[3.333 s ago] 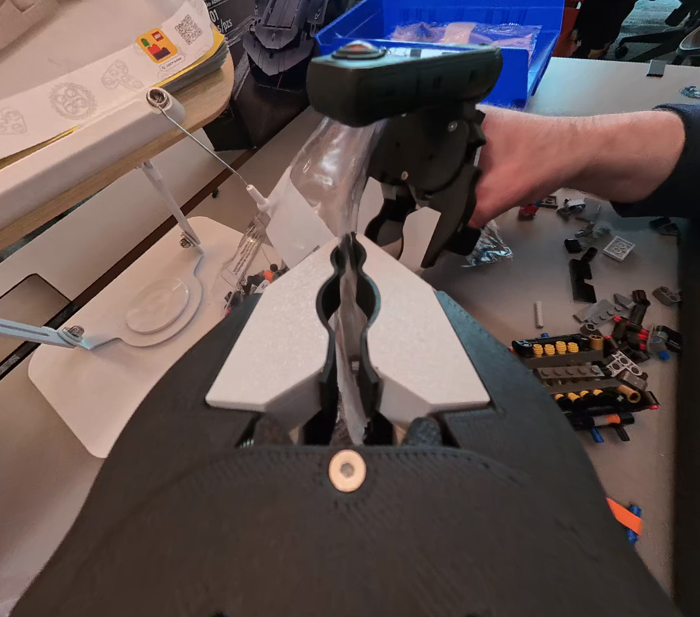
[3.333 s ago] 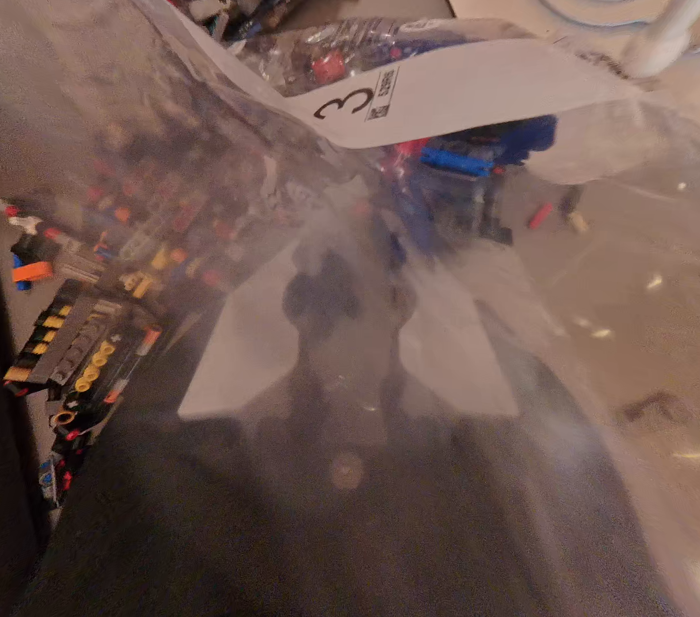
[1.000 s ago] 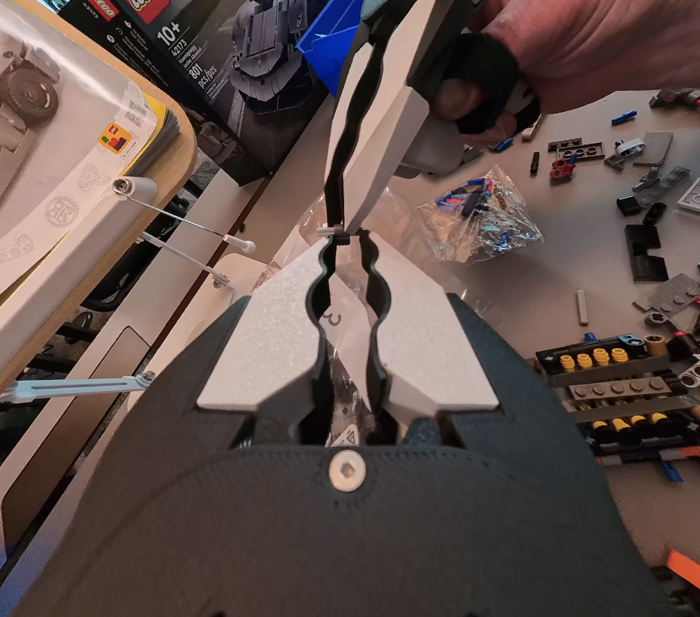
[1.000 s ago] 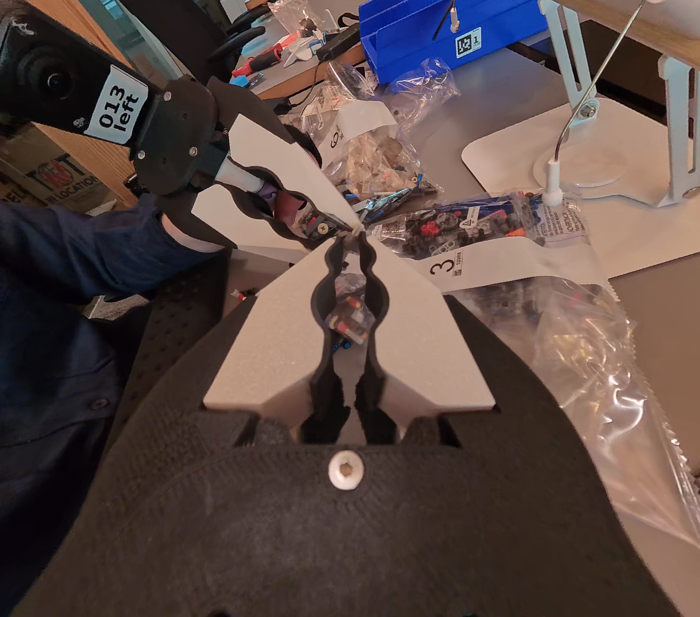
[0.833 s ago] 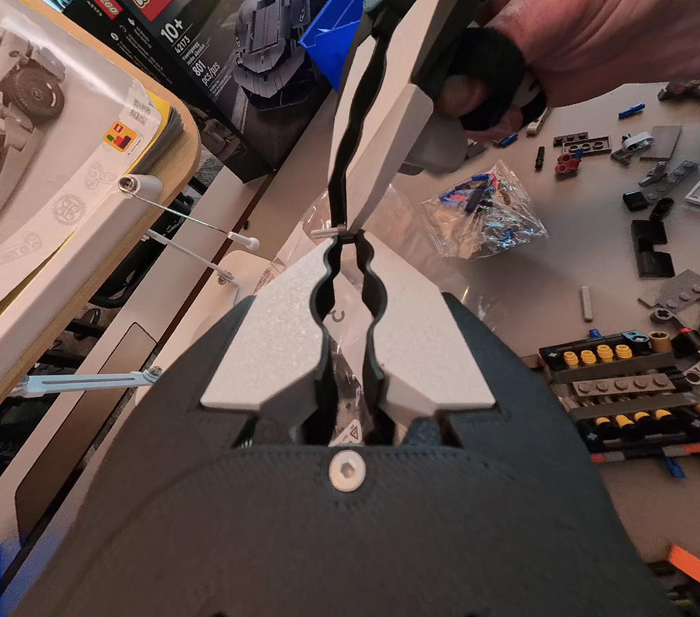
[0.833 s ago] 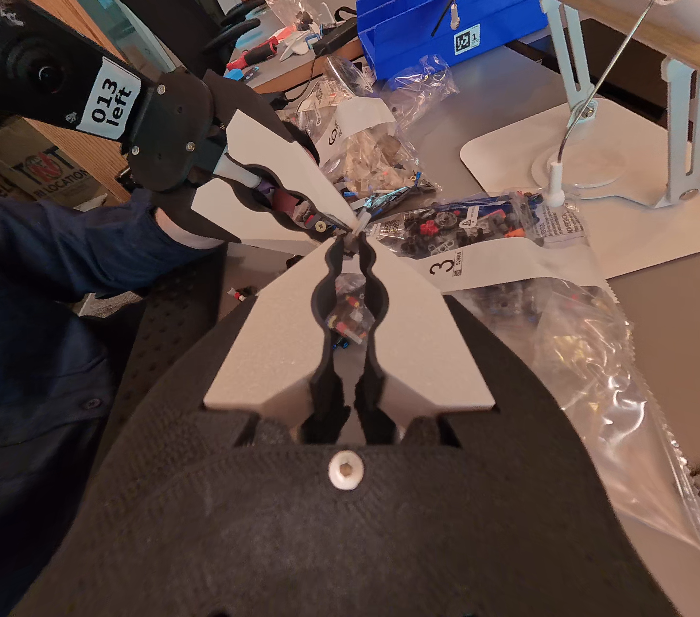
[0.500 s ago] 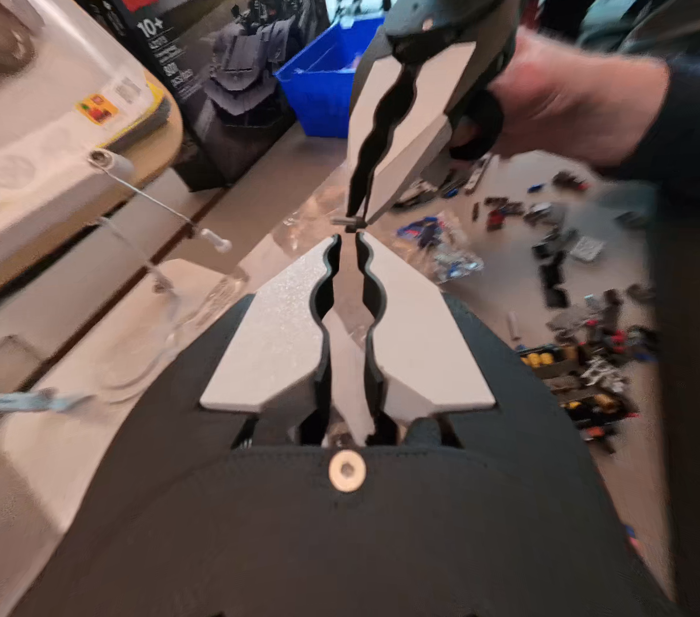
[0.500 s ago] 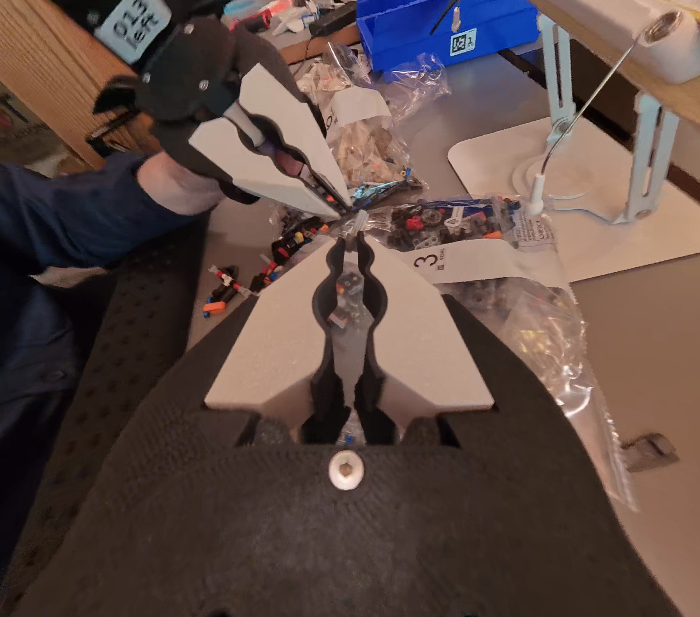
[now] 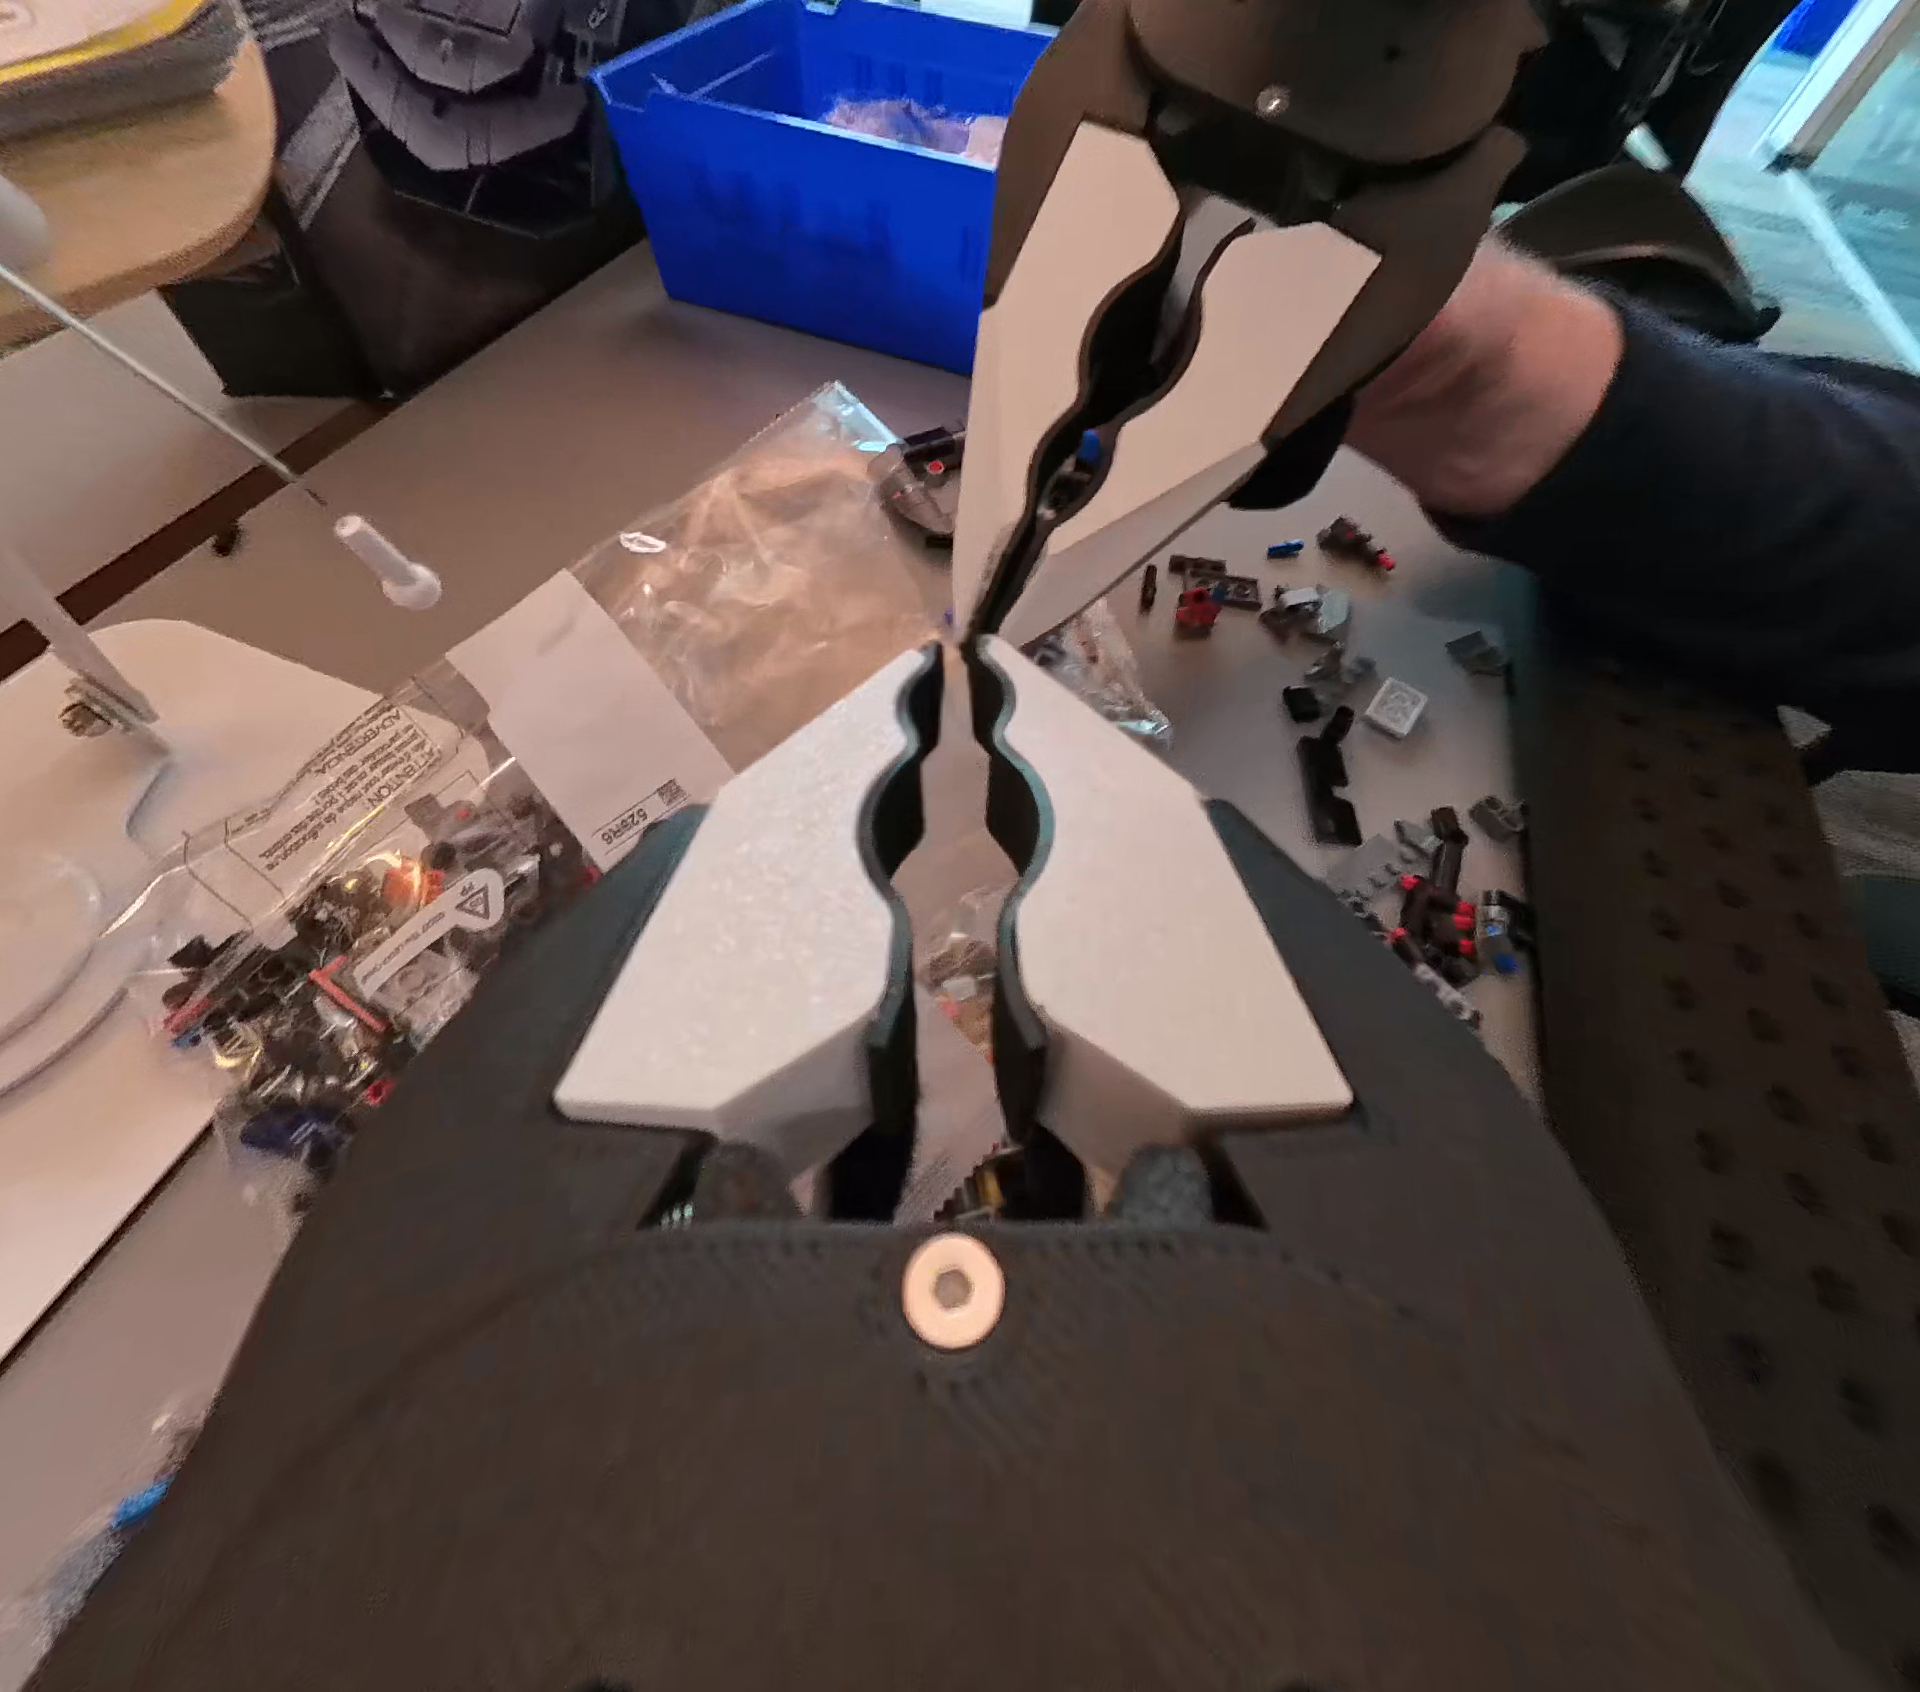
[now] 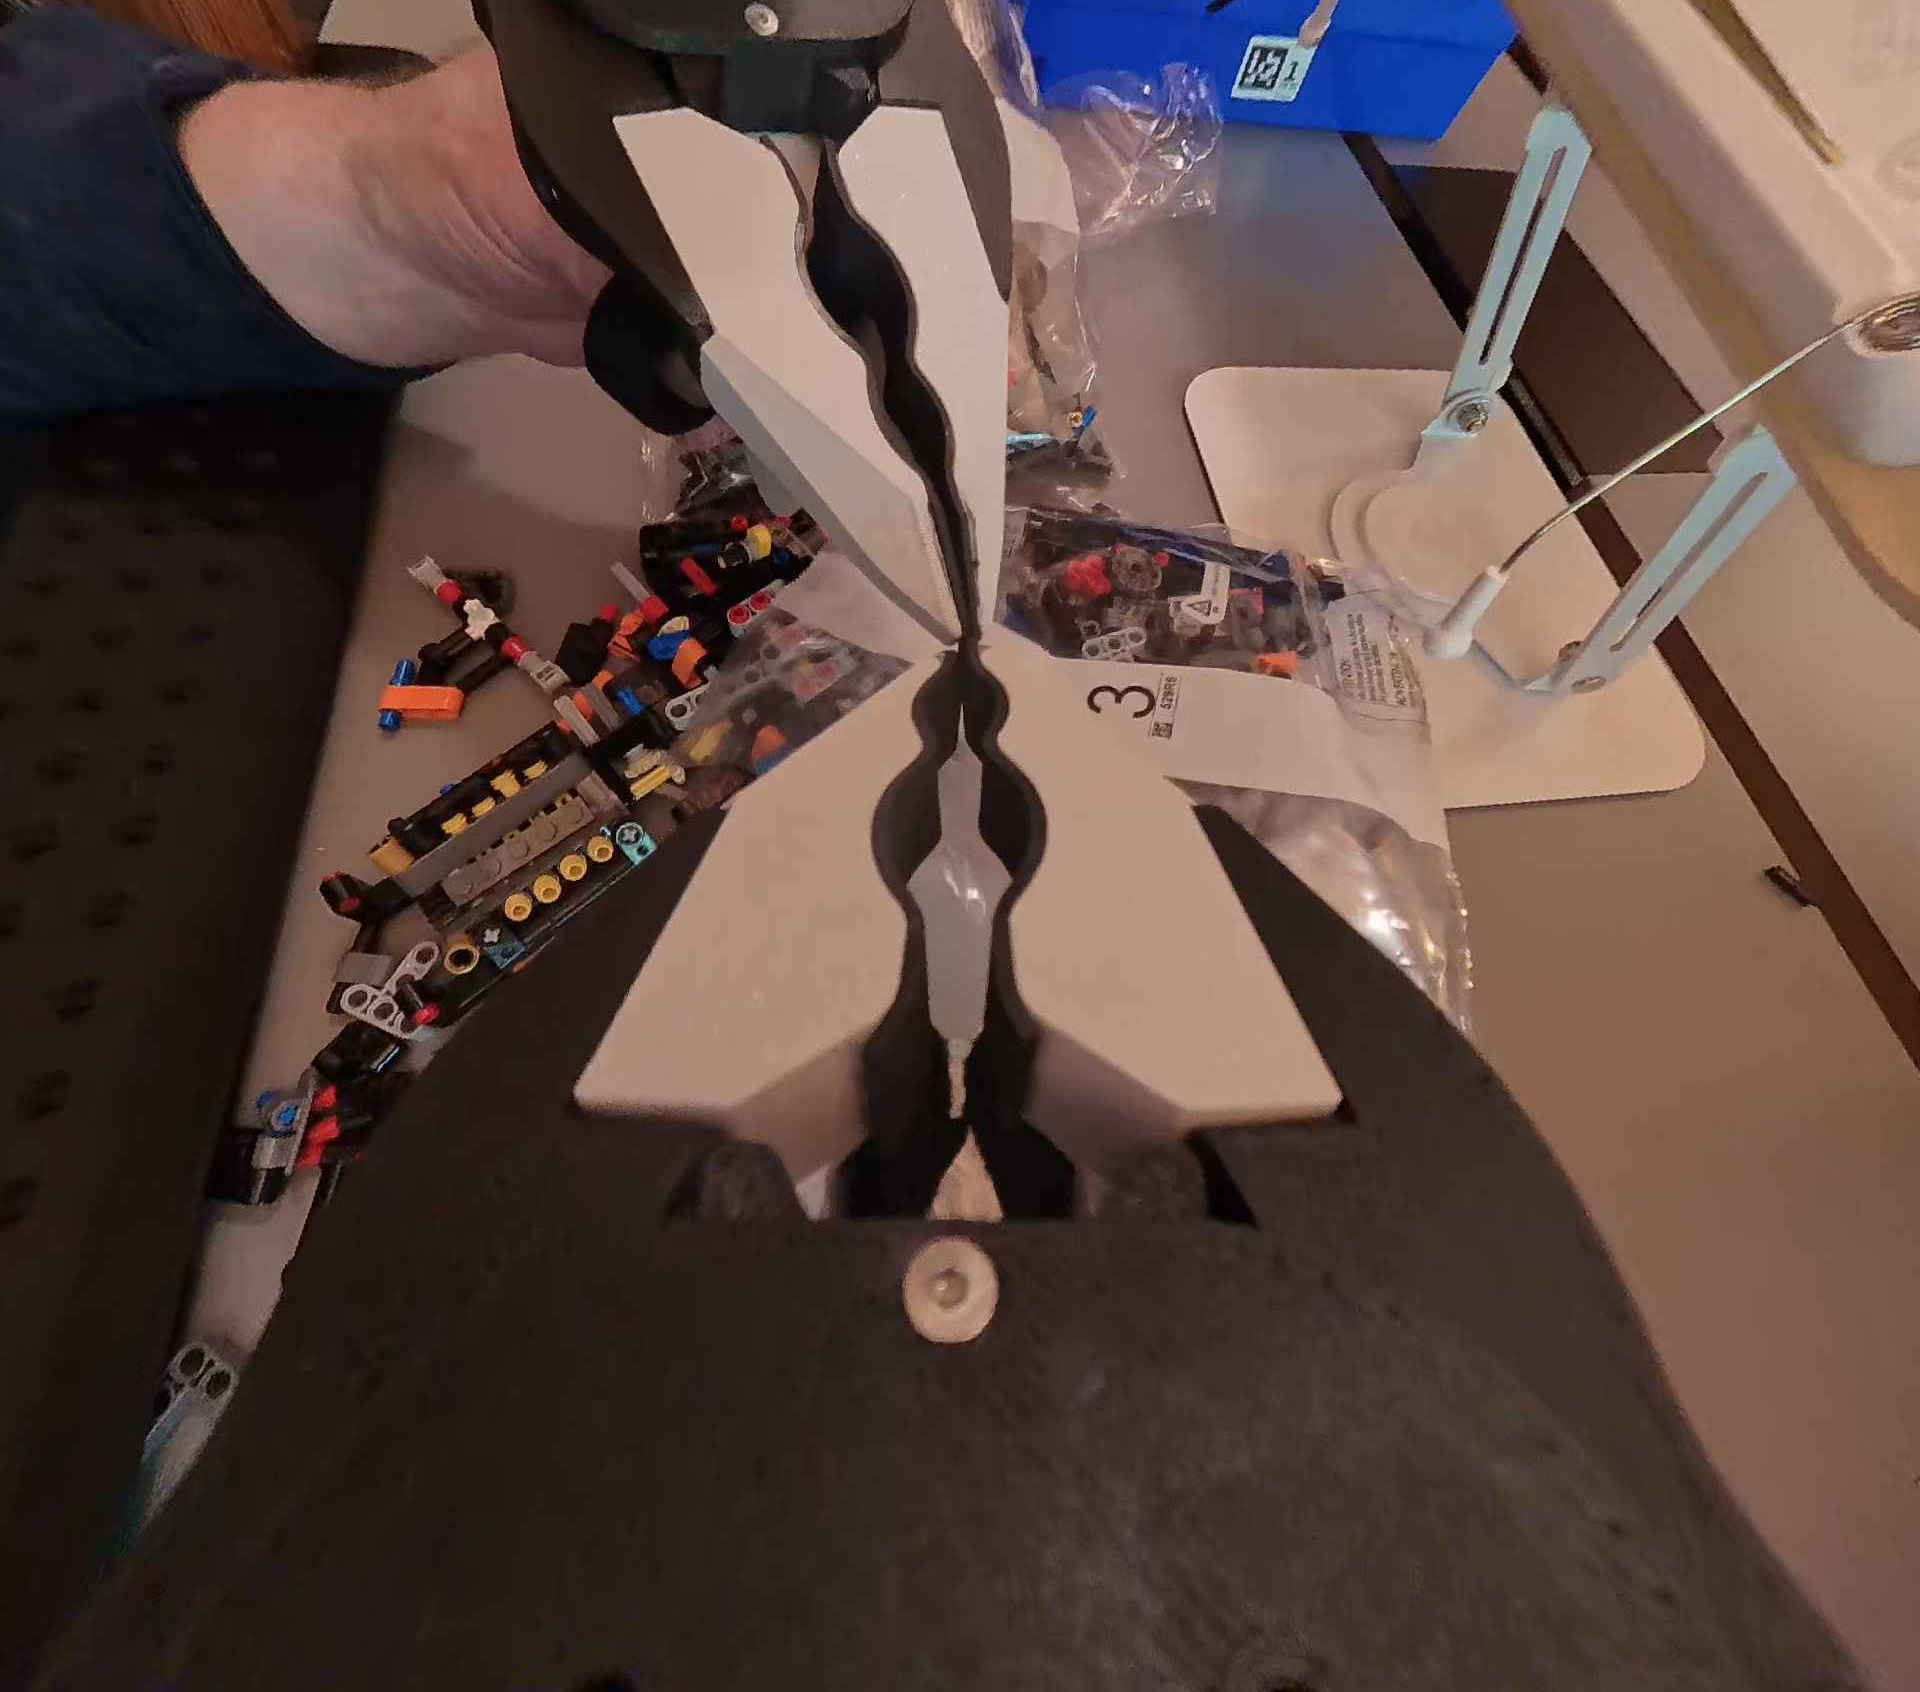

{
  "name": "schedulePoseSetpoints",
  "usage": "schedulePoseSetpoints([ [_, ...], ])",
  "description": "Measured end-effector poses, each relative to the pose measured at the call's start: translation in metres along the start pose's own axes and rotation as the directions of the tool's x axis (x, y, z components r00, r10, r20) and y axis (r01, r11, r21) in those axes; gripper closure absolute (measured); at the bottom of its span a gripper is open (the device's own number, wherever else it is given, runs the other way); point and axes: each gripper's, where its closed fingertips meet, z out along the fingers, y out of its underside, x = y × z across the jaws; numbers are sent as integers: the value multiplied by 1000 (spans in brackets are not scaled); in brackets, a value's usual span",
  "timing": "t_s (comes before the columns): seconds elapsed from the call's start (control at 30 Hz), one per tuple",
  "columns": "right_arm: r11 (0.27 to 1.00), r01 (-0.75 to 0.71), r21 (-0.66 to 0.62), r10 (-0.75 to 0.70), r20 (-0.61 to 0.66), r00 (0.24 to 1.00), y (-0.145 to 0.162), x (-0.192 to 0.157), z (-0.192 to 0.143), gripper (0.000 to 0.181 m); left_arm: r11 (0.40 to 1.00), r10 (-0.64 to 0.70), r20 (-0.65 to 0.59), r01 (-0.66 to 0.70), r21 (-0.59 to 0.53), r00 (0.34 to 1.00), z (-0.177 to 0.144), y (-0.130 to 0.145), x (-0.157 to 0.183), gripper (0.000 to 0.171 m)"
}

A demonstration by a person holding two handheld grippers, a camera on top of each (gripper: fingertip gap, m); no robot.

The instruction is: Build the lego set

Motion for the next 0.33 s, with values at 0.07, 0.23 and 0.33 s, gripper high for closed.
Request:
schedulePoseSetpoints([
  [0.07, 999, -4, -32, 4, 4, 1000, 6, 0, 1, 181, 1000, 17, 41, -16, -26, 999, 1, 4, -6, 159],
  [0.23, 983, -24, -183, 1, -125, 992, 30, 15, -5, 140, 996, 58, 110, -50, -70, 992, 1, 4, -12, 115],
  [0.33, 953, -121, -276, 68, -193, 979, 60, 17, -13, 115, 985, 120, 148, -98, -144, 982, 7, 11, -13, 98],
])
